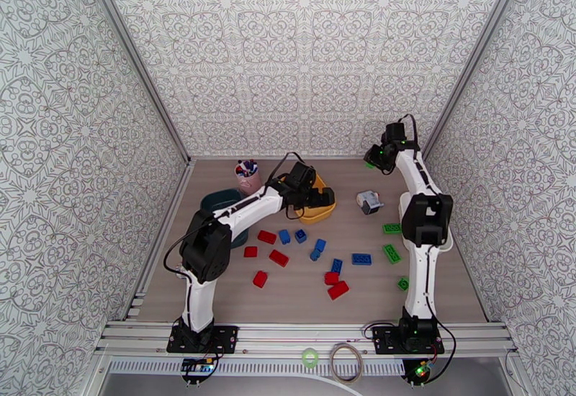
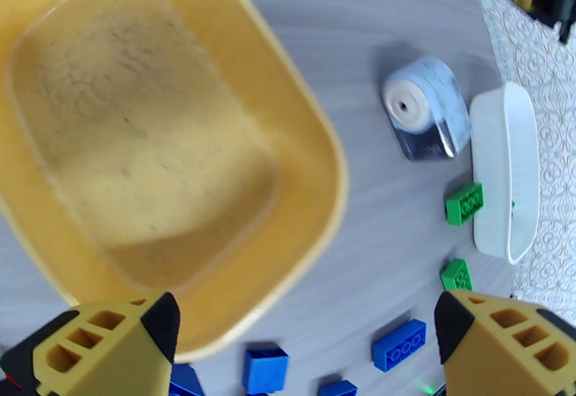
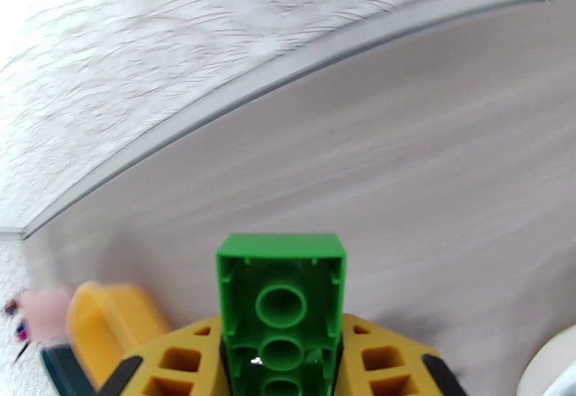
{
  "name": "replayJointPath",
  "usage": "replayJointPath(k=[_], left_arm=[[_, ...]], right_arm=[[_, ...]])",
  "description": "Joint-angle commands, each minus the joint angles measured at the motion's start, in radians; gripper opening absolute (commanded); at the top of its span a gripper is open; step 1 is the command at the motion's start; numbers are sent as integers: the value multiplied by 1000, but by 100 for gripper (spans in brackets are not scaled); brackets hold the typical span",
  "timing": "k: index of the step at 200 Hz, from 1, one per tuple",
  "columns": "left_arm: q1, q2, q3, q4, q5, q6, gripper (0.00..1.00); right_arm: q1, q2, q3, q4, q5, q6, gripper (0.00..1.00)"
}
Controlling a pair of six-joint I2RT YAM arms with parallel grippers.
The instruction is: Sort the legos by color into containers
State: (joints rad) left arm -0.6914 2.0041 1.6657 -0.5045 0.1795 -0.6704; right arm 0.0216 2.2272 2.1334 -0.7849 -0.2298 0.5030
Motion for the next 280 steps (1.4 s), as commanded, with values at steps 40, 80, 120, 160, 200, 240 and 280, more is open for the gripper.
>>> replayJointPath(k=[40,80,120,160,200,240,280], left_arm=[[-120,-174,-115,-29,-130,-32,99],[-209,-208,-143,-52,-160,-53,99],[-288,-210,-146,-58,-177,-69,99],[-323,-215,-145,-66,-186,-74,99],[-334,-219,-139,-68,-185,-73,99],[-329,-231,-120,-101,-196,-54,99],[-305,-255,-127,-130,-210,-47,99]], right_arm=[[64,-436,-590,168,28,73,15],[57,-743,-853,106,160,52,18],[-28,-891,-941,-69,312,-1,18],[-173,-897,-956,-127,364,-47,19],[-270,-762,-871,-160,389,-71,22],[-301,-636,-762,-212,381,-90,46],[-300,-681,-765,-217,305,-99,63]])
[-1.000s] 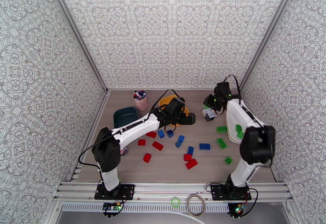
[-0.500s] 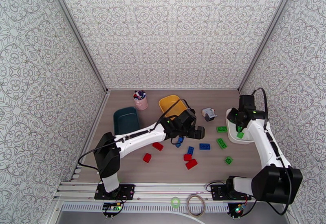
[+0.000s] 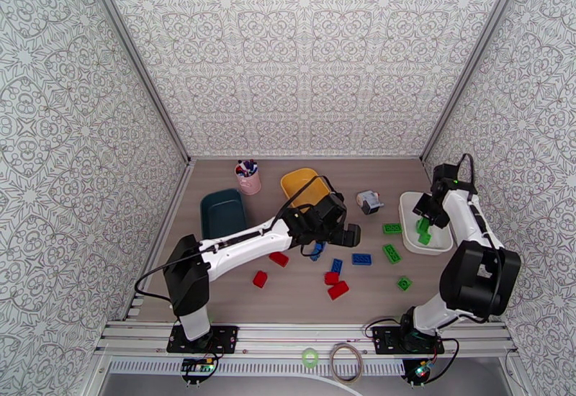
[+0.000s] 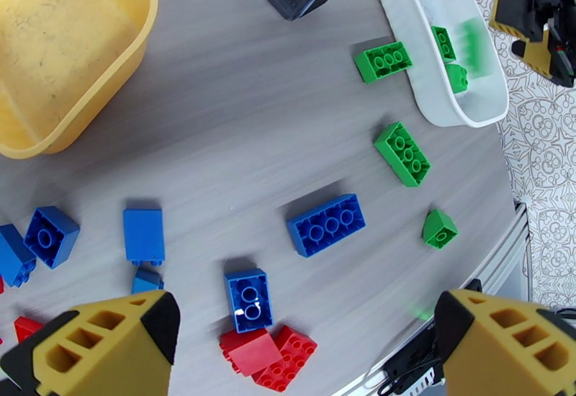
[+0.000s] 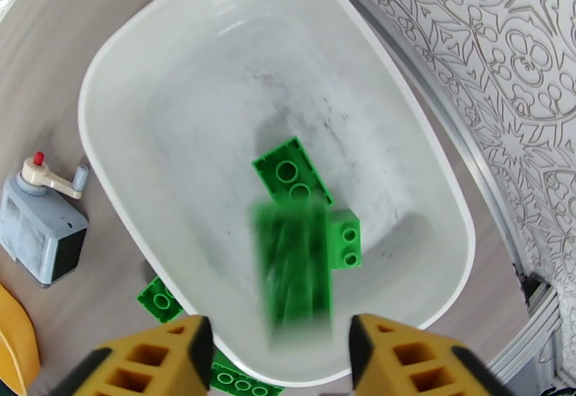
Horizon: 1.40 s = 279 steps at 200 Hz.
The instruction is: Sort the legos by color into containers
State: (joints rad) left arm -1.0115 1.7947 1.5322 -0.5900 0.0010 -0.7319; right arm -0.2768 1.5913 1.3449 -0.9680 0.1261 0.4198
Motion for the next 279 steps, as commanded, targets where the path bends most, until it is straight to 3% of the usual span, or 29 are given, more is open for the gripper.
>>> replayJointPath(k=[1,57,97,155,279], left_arm=[[16,-46,6,-45,-31,14,99],[39,-70,-8,-51,-52,-2,99],[48,-101,-79,-9,-68,-59,99],[39,-150,-198,69,-91,-133,99],[25,-200,-295,136,-100,-163,99]], right_arm=[[-2,-46,23,-35,-53,-16,63],[18,-209,-107,-41,-259,-29,61],[164,-242,-184,-100,-336,-42,62],[276,-212,-316,-87,-280,-7,65],[281,36,-272,-38,-112,43,68]])
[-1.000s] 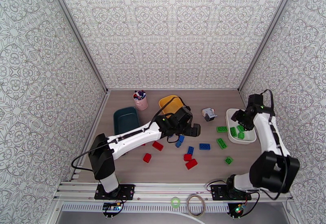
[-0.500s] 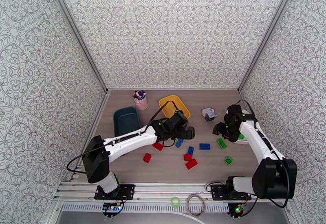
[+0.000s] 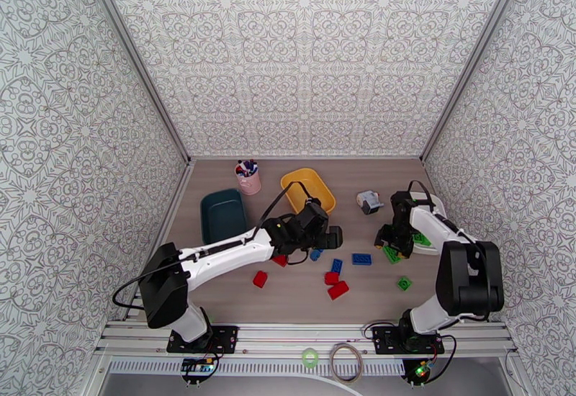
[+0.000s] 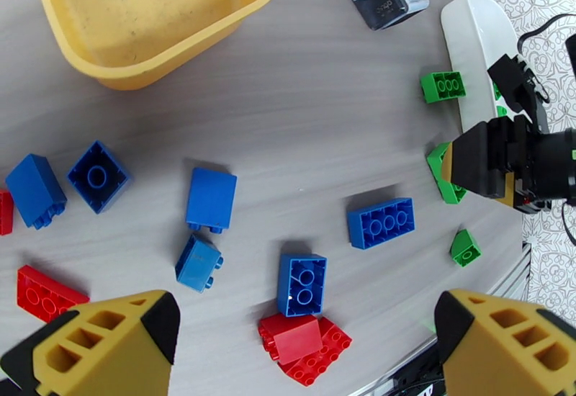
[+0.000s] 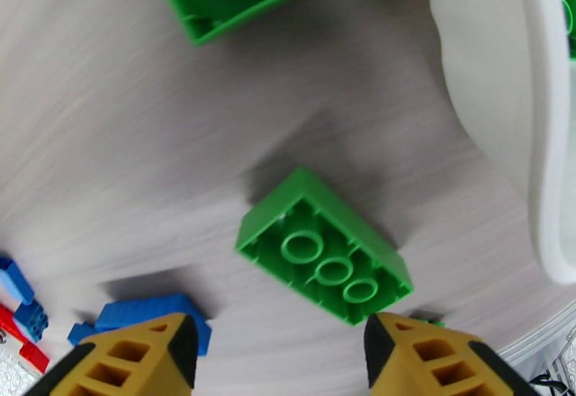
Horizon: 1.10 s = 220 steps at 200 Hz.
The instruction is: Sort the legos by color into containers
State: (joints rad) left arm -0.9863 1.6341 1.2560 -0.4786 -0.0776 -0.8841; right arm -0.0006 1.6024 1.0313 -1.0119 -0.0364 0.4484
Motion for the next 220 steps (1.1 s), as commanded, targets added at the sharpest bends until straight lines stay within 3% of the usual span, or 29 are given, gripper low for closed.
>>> replayJointPath(k=[1,128,220], left_arm=[[0,-41,-19,25,-21,-10,99],[47,-122,-91,32,1,6,99],[59,-187,-159,69,-4,1,99]], right_arm=[[5,26,42,6,50,14,68],[5,183,141,4,27,34,72],[16,75,7,42,-59,101,72]])
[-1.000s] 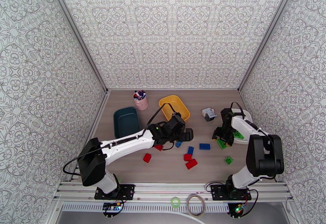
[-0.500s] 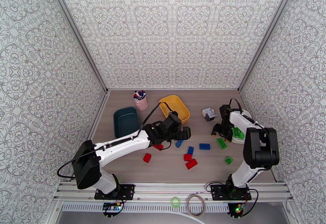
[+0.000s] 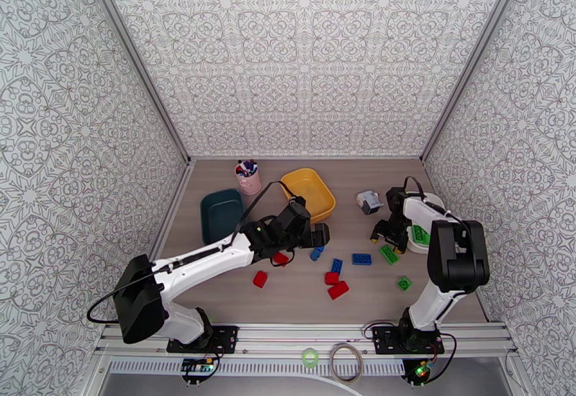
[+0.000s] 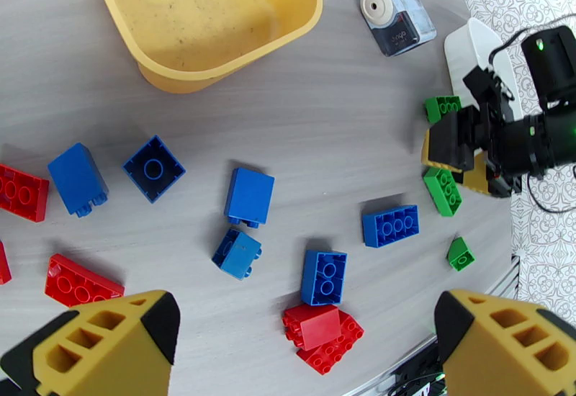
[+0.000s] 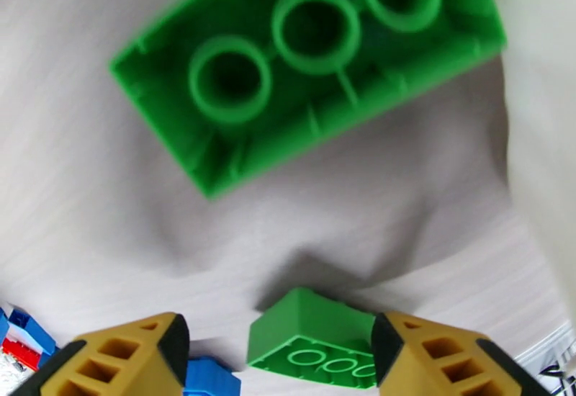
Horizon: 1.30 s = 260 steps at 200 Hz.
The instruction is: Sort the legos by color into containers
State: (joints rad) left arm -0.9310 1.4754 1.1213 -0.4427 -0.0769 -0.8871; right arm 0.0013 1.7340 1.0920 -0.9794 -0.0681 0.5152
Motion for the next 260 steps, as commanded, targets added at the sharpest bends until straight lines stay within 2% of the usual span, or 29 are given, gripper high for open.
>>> replayJointPath(k=[1,59,85,128,152,175,207,260], left_arm=[[4,-28,-24,33,-5,4,99],[-18,-36,-45,59,-17,-9,99],[-28,-31,-47,66,-18,-15,99],[-58,34,4,51,23,32,99],[-81,99,76,19,59,86,99],[-95,159,152,-11,77,135,99],[-95,230,249,-8,115,188,99],[-126,379,468,28,114,317,99]], right_arm=[[14,-58,-57,11,-27,35,72],[50,-134,-145,11,-16,61,72],[66,-150,-171,20,-6,68,66],[77,-146,-185,47,-10,81,48],[77,-159,-177,42,-3,83,33],[77,-225,-153,17,4,84,25],[74,-317,-70,-38,29,85,22],[-4,-285,135,-125,151,5,21]])
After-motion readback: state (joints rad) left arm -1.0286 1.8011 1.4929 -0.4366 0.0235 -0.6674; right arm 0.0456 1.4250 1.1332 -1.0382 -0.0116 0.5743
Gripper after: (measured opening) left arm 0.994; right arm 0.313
